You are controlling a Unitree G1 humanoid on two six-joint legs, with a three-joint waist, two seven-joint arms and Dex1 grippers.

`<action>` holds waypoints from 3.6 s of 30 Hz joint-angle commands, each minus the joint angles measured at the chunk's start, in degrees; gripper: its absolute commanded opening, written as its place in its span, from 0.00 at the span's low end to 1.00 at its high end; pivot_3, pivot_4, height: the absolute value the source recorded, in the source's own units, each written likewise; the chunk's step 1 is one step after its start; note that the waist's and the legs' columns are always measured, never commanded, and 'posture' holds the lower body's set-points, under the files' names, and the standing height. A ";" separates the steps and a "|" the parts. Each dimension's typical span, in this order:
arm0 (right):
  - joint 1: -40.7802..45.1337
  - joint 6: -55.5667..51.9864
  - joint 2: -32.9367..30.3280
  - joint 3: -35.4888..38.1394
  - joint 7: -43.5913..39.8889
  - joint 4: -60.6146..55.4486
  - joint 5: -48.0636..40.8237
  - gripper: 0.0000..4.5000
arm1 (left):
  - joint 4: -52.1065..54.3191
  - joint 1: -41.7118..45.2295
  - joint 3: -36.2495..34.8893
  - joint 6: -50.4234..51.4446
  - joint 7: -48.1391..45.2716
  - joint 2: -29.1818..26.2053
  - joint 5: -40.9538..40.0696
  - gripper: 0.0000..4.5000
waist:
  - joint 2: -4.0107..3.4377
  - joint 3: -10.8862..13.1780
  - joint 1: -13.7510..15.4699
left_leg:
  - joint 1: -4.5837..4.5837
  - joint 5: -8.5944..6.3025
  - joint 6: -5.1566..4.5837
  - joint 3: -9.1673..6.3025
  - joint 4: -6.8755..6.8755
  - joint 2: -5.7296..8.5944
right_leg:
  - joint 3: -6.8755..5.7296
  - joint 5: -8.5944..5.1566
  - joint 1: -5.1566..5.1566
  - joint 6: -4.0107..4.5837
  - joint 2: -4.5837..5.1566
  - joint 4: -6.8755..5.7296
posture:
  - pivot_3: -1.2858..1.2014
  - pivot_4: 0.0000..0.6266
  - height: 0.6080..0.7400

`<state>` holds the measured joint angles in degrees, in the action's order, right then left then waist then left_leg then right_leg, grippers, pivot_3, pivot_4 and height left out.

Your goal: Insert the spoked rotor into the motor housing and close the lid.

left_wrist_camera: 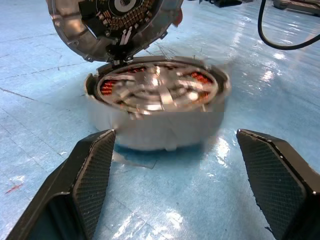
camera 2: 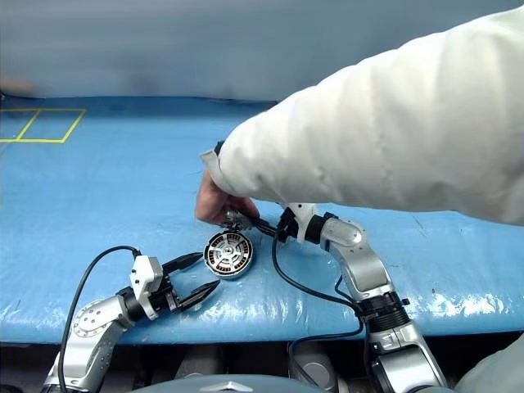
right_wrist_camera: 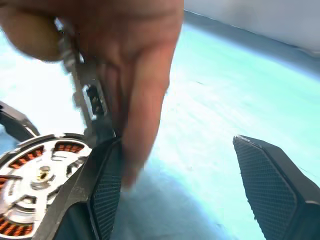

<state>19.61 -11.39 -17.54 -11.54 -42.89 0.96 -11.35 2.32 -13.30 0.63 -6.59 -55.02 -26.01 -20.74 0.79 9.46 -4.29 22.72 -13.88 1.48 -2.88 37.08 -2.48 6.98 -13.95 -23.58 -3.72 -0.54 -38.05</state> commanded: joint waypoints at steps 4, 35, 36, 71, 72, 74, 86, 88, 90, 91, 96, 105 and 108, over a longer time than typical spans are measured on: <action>1.60 0.49 -0.20 3.03 2.95 0.73 0.44 0.79 | 0.56 0.03 0.13 -0.42 -0.15 0.07 -0.14 0.92 | 0.00 0.00 0.04 | 0.02 0.00 0.00 0.00 0.00 0.00 | 0.00 0.01 0.00 -0.01 0.00 0.00 | 0.52 0.24 1.00; 3.98 -2.43 2.71 2.91 9.80 9.36 4.30 0.08 | 0.84 -1.29 -0.38 -0.88 -0.11 0.72 -0.54 0.92 | -0.01 0.00 -0.12 | 0.02 0.00 0.00 0.00 0.01 0.00 | 0.01 0.03 -0.02 -0.05 -0.01 0.00 | 0.52 0.24 1.00; 4.35 -2.58 3.10 2.83 9.74 9.62 4.21 0.08 | 0.88 -1.55 -0.45 -0.98 -0.13 0.69 -0.55 0.92 | 0.00 0.00 -0.19 | 0.02 0.00 0.00 0.00 0.01 0.00 | 0.01 0.03 -0.02 -0.05 -0.01 0.00 | 0.52 0.24 1.00; 3.38 -2.27 0.56 -13.73 -15.38 -1.53 2.28 0.08 | 0.49 -1.38 -0.24 -0.41 0.05 0.49 -0.15 0.92 | -0.04 0.03 -0.22 | 0.05 -0.01 0.01 -0.02 0.02 -0.01 | -0.03 -0.01 -0.05 0.01 0.00 -0.01 | 0.52 0.24 1.00; 3.22 -2.10 0.56 -14.16 -14.95 -1.10 2.99 0.08 | 0.58 -1.46 -0.27 -0.33 0.01 0.41 -0.17 0.92 | -0.04 0.03 -0.24 | 0.05 -0.01 0.01 -0.01 0.03 -0.01 | -0.02 -0.01 -0.05 0.01 0.01 -0.01 | 0.52 0.24 1.00; 3.07 -1.64 0.44 -14.94 -14.04 -0.04 4.53 0.08 | 0.73 -1.62 -0.32 -0.25 -0.03 0.27 -0.20 0.92 | -0.03 0.02 -0.26 | 0.04 -0.01 0.01 0.01 0.04 -0.01 | -0.01 -0.01 -0.05 0.01 0.01 -0.01 | 0.52 0.24 1.00; 0.43 0.33 2.87 -10.68 -10.36 -0.43 1.44 0.08 | 1.42 -2.17 -0.35 0.15 -0.04 -0.25 -0.45 0.92 | 0.02 -0.01 -0.20 | -0.08 -0.01 0.01 0.00 0.03 -0.01 | -0.02 -0.02 0.06 0.03 0.00 -0.01 | 0.52 0.24 1.00; 0.18 0.76 4.61 -8.18 -8.69 -1.59 -0.51 0.08 | 1.39 -2.03 -0.17 0.18 -0.02 -0.18 -0.41 0.92 | 0.01 0.00 -0.18 | -0.02 -0.01 0.01 0.00 0.03 -0.01 | -0.01 -0.02 0.01 0.02 0.00 -0.01 | 0.52 0.24 1.00; 0.00 1.68 4.57 -7.66 -8.33 -2.36 -0.32 0.17 | 1.26 -1.86 0.01 0.11 0.01 -0.06 -0.28 0.92 | 0.00 0.00 -0.23 | 0.00 -0.01 0.01 0.00 0.02 -0.01 | -0.01 -0.01 -0.01 0.02 0.00 0.00 | 0.52 0.24 1.00; -0.16 1.70 4.33 -7.69 -8.60 -2.80 -0.32 0.21 | 1.10 -1.65 0.07 0.07 0.02 0.04 -0.26 0.92 | 0.00 0.00 -0.20 | 0.00 -0.01 0.01 0.01 0.02 -0.01 | -0.01 -0.01 -0.01 0.02 0.00 0.00 | 0.52 0.24 1.00; -0.86 1.71 3.08 -8.39 -10.26 -5.24 -0.83 0.56 | 0.53 -0.62 0.21 -0.15 0.05 0.37 -0.17 0.92 | 0.00 0.00 -0.16 | 0.00 -0.01 0.01 -0.01 -0.01 -0.01 | -0.02 -0.02 -0.02 0.02 0.00 0.00 | 0.52 0.24 1.00; -0.92 2.15 3.06 -10.64 -9.06 -3.42 1.34 0.85 | 0.53 -1.14 0.09 -0.23 0.07 0.50 0.00 0.92 | 0.00 0.00 -0.17 | 0.00 -0.01 0.01 0.00 -0.01 -0.01 | -0.02 -0.02 -0.03 0.03 0.00 0.00 | 0.52 0.24 1.00; -0.88 2.72 3.16 -11.41 -8.78 -2.22 2.66 0.85 | 0.76 -1.42 -0.04 -0.16 0.19 0.46 -0.01 0.92 | 0.00 0.00 -0.16 | 0.00 -0.01 0.01 0.00 0.00 -0.01 | -0.01 -0.02 -0.02 0.03 0.00 0.00 | 0.52 0.24 1.00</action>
<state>18.63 -10.15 -14.88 -22.38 -52.06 -0.84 -9.28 2.30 -14.43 0.65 -6.42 -54.93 -25.48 -20.60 0.79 9.46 -4.45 22.72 -13.89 1.49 -2.87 37.08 -2.49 6.96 -13.98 -23.60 -3.69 -0.53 -38.05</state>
